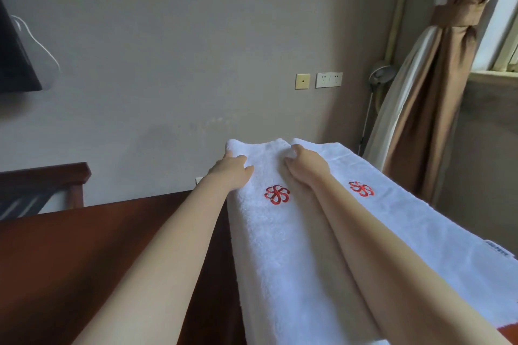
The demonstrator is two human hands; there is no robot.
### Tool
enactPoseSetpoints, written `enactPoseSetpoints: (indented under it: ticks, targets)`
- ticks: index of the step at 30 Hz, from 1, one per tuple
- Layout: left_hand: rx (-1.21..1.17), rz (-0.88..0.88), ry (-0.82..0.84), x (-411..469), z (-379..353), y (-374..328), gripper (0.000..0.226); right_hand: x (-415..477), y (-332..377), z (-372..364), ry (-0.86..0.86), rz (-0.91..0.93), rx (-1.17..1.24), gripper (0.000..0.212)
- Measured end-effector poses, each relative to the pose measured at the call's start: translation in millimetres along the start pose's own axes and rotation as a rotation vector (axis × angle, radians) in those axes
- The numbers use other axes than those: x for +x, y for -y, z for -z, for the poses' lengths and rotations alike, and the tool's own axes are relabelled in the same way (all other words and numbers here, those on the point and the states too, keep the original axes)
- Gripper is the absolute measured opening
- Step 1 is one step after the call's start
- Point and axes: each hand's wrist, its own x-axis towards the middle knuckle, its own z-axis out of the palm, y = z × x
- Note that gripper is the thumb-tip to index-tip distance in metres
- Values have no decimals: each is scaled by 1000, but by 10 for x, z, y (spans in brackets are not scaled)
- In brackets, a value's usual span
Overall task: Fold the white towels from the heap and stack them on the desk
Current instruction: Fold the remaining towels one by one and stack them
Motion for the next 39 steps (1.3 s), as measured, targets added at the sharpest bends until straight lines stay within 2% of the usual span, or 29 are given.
enactPoseSetpoints:
  ticks: [4,6,8,10,12,14,16,18,23,27,30,39]
  targets:
    - [-94,-68,-105,15,3,-78,45,-88,43,0,-318,109,65,41]
    - [-91,-9,-93,54,-21,-104,52,-107,62,-16,-280,104,-130,46]
    - [-17,109,-48,52,-69,-118,53,-107,16,-60,-191,77,-299,40]
    - [135,129,-59,27,-75,-141,51,-117,-9,-51,-250,119,-314,34]
    - [279,42,-119,16,-56,-149,46,-107,2,-44,-341,261,-258,36]
    - [318,-39,-106,56,-62,-144,46,-67,9,-79,-204,354,-207,38]
    - [221,-9,4,93,-93,-119,47,-35,-15,-145,55,276,-177,39]
    - [125,51,88,115,-125,-60,49,7,-44,-170,159,217,-200,41]
    - [124,92,86,57,-112,-34,51,-16,-3,-133,152,213,-220,43]
    - [143,81,-61,-68,11,-125,38,-139,84,27,38,207,-218,35]
    - [147,25,-121,-230,142,-209,37,-273,193,219,29,216,-191,40]
    - [113,-59,-137,-1155,219,-482,34,-1100,253,694,44,224,-161,39]
